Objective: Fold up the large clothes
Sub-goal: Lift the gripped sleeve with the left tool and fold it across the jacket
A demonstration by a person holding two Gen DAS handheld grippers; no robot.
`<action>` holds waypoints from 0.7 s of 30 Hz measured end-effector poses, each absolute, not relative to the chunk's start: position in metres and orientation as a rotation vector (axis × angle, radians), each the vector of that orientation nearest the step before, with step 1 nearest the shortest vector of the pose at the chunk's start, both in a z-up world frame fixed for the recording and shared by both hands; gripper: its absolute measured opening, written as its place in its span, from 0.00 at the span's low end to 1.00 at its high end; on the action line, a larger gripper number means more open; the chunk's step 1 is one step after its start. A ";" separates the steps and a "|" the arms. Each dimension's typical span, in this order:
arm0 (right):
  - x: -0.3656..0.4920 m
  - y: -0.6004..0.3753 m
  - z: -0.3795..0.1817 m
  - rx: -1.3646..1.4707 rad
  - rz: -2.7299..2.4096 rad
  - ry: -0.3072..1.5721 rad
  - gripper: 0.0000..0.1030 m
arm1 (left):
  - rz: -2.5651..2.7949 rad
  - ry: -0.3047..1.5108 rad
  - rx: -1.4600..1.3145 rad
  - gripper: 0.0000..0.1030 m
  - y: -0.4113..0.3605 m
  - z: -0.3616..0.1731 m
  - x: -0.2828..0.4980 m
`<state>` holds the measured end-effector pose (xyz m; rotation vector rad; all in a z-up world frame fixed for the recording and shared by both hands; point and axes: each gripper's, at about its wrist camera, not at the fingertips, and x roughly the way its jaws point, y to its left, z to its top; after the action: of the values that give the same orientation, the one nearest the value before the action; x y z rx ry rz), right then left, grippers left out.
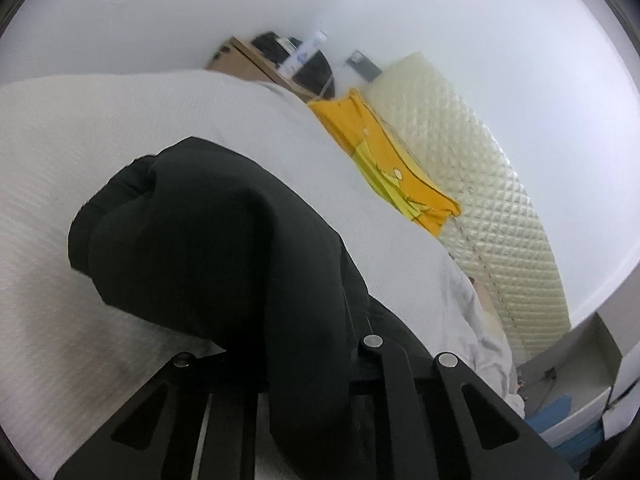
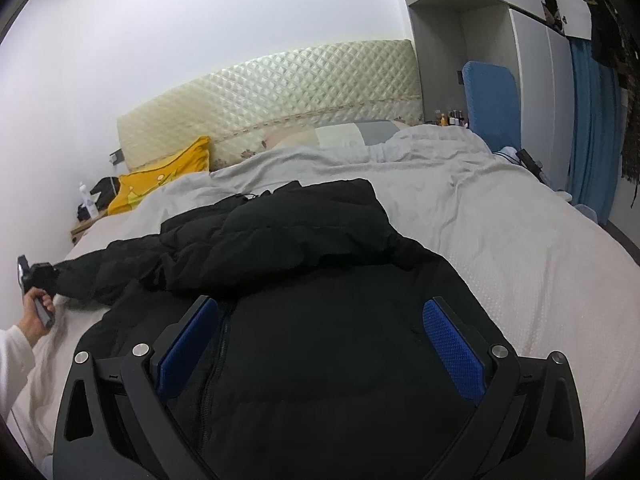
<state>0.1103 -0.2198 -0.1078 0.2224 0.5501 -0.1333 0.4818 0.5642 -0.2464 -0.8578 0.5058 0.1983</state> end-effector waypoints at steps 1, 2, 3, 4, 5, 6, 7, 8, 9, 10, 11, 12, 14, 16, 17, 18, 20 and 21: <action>0.110 -0.220 -0.108 0.220 -0.127 0.557 1.00 | 0.212 0.509 -0.866 0.13 0.563 -0.240 0.476; 0.109 -0.221 -0.108 0.217 -0.127 0.563 1.00 | 0.224 0.512 -0.862 0.13 0.561 -0.233 0.470; 0.108 -0.221 -0.109 0.217 -0.125 0.572 1.00 | 0.229 0.512 -0.853 0.12 0.557 -0.227 0.461; 0.106 -0.222 -0.110 0.225 -0.114 0.575 1.00 | 0.232 0.507 -0.840 0.12 0.554 -0.220 0.454; 0.103 -0.221 -0.110 0.227 -0.108 0.574 1.00 | 0.235 0.493 -0.820 0.12 0.549 -0.211 0.448; 0.101 -0.219 -0.110 0.217 -0.103 0.573 1.00 | 0.237 0.486 -0.810 0.12 0.546 -0.205 0.441; 0.098 -0.218 -0.108 0.198 -0.097 0.568 1.00 | 0.242 0.480 -0.801 0.12 0.541 -0.198 0.434; 0.096 -0.217 -0.107 0.186 -0.096 0.561 1.00 | 0.246 0.477 -0.796 0.12 0.536 -0.192 0.427; 0.094 -0.217 -0.105 0.178 -0.095 0.553 1.00 | 0.251 0.478 -0.789 0.12 0.532 -0.185 0.422; 0.092 -0.217 -0.104 0.174 -0.088 0.549 1.00 | 0.253 0.476 -0.782 0.12 0.528 -0.178 0.418; 0.090 -0.217 -0.102 0.170 -0.081 0.547 1.00 | 0.251 0.471 -0.771 0.12 0.523 -0.168 0.412; 0.089 -0.217 -0.100 0.163 -0.076 0.547 1.00 | 0.248 0.464 -0.761 0.12 0.518 -0.159 0.407; 0.086 -0.219 -0.098 0.151 -0.066 0.545 1.00 | 0.235 0.449 -0.739 0.11 0.506 -0.139 0.397; 0.083 -0.220 -0.095 0.147 -0.052 0.547 1.00 | 0.222 0.437 -0.708 0.11 0.492 -0.115 0.391; 0.080 -0.221 -0.094 0.149 -0.048 0.543 1.00 | 0.217 0.433 -0.693 0.11 0.485 -0.105 0.389; 0.077 -0.223 -0.093 0.147 -0.046 0.538 1.00 | 0.210 0.426 -0.675 0.11 0.476 -0.092 0.387; 0.072 -0.225 -0.089 0.132 -0.045 0.526 1.00 | 0.190 0.415 -0.642 0.11 0.458 -0.069 0.383; 0.070 -0.226 -0.088 0.130 -0.043 0.520 1.00 | 0.177 0.409 -0.621 0.11 0.445 -0.056 0.381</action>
<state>0.0704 -0.2259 -0.0876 0.1301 0.5200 -0.0429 0.3811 0.4452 -0.0561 -0.6212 0.4088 0.1766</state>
